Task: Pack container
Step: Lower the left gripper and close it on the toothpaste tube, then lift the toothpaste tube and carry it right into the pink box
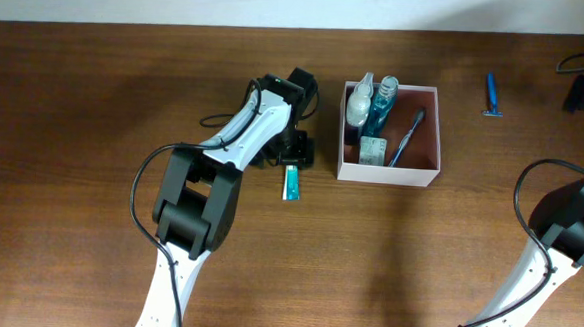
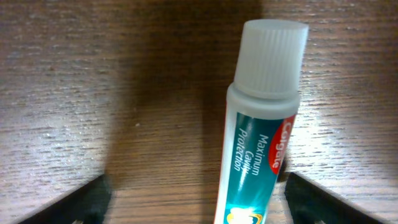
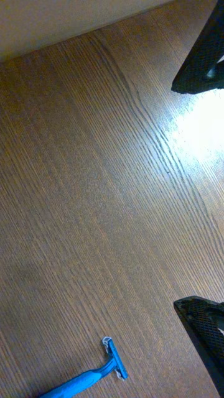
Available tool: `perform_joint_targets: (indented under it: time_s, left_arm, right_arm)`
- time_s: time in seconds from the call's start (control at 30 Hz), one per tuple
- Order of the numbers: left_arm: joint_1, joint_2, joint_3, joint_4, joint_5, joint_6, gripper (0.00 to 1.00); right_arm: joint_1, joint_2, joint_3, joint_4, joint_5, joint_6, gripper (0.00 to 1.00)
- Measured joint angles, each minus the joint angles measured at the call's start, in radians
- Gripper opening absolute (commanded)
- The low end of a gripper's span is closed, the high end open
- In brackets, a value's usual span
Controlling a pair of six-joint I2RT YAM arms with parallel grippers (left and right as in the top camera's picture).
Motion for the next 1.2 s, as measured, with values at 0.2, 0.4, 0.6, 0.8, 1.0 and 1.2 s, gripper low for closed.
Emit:
perform_joint_targets:
  time_s: [0.2,0.4,0.6,0.8,1.0,1.2]
  left_arm:
    - [0.000,0.000,0.000,0.001,0.000,0.012,0.45]
    - [0.000,0.001,0.000,0.000,0.000,0.013,0.35]
    - [0.000,0.002,0.000,-0.002,0.000,0.013,0.28]
    - [0.000,0.002,0.000,-0.021,0.000,0.013,0.22]
    - [0.000,0.008,0.035,-0.056,0.000,0.019,0.22]
    - [0.000,0.019,0.152,-0.123,-0.007,0.040,0.22]
  right_arm:
    - [0.000,0.000,0.000,0.000,0.000,0.000,0.99]
    - [0.000,0.000,0.000,0.000,0.000,0.000,0.99]
    - [0.000,0.000,0.000,0.000,0.000,0.000,0.99]
    - [0.000,0.000,0.000,0.000,0.000,0.000,0.99]
    - [0.000,0.000,0.000,0.000,0.000,0.000,0.99]
    - [0.000,0.000,0.000,0.000,0.000,0.000,0.99]
